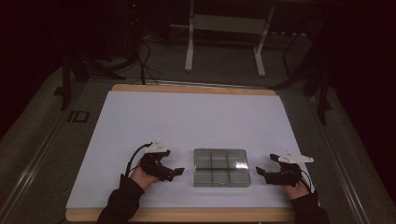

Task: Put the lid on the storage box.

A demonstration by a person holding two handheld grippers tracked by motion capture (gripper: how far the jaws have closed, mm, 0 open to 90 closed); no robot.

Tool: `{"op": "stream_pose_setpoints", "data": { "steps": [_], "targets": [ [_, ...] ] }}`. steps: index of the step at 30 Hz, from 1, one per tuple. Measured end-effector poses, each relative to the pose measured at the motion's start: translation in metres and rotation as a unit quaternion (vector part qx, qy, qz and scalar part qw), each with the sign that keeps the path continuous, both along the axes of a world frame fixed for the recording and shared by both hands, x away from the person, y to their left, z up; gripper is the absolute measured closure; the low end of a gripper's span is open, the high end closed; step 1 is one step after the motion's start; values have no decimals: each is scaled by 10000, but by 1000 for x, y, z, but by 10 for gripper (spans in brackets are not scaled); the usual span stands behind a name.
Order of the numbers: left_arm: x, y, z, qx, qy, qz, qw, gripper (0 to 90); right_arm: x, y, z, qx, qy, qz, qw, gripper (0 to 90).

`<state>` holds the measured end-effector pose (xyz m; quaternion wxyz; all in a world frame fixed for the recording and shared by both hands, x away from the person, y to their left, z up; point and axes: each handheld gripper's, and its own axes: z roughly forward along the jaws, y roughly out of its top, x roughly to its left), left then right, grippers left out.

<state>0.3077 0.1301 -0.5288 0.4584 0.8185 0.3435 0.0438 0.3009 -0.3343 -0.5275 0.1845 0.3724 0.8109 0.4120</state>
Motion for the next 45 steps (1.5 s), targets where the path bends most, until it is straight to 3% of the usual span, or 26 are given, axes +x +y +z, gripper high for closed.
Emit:
{"op": "stream_pose_setpoints", "data": {
  "steps": [9,23,31,45],
  "targets": [
    [-6,15,-4,50,13,170,9998,26,-4,-7,-3,-15,53,-54,10000,152],
    [-15,39,-4,68,-17,508,9987,26,-9,-21,-2,-83,-68,-263,9996,152],
    [-17,45,-9,151,-27,587,9982,26,-12,-28,-3,-56,-86,-381,9992,152],
    [-23,48,-12,-13,-233,695,9973,26,-16,-31,-5,56,-236,-500,9985,152]
  ]
}}
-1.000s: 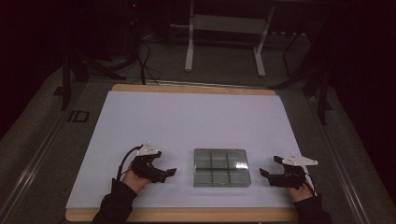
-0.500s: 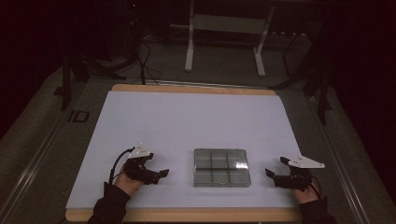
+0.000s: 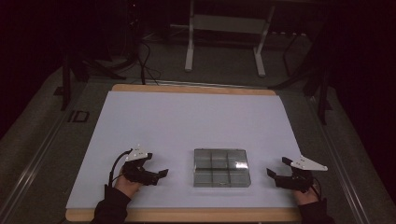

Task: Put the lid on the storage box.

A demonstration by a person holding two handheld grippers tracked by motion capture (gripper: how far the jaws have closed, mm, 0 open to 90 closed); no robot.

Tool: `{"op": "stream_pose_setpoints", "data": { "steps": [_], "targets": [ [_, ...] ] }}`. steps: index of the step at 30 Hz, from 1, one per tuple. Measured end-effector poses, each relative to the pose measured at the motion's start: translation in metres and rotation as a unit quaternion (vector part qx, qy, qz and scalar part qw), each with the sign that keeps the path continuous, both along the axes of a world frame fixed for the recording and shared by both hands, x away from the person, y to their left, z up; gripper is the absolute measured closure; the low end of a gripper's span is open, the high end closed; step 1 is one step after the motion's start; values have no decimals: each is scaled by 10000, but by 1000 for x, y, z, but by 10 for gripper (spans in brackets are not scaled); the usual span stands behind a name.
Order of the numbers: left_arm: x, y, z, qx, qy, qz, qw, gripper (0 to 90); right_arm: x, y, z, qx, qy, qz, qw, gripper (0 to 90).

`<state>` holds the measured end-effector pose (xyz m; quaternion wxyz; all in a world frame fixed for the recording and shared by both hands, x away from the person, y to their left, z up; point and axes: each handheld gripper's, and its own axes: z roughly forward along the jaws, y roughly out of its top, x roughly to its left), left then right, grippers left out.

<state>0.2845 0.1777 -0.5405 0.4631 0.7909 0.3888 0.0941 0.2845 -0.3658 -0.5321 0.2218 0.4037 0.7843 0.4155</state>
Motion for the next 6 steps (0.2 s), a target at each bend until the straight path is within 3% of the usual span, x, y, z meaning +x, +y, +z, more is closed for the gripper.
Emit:
{"op": "stream_pose_setpoints", "data": {
  "steps": [6],
  "targets": [
    [0,0,0,-7,-13,36,10000,26,0,0,0,-25,-15,-46,10000,154]
  ]
}}
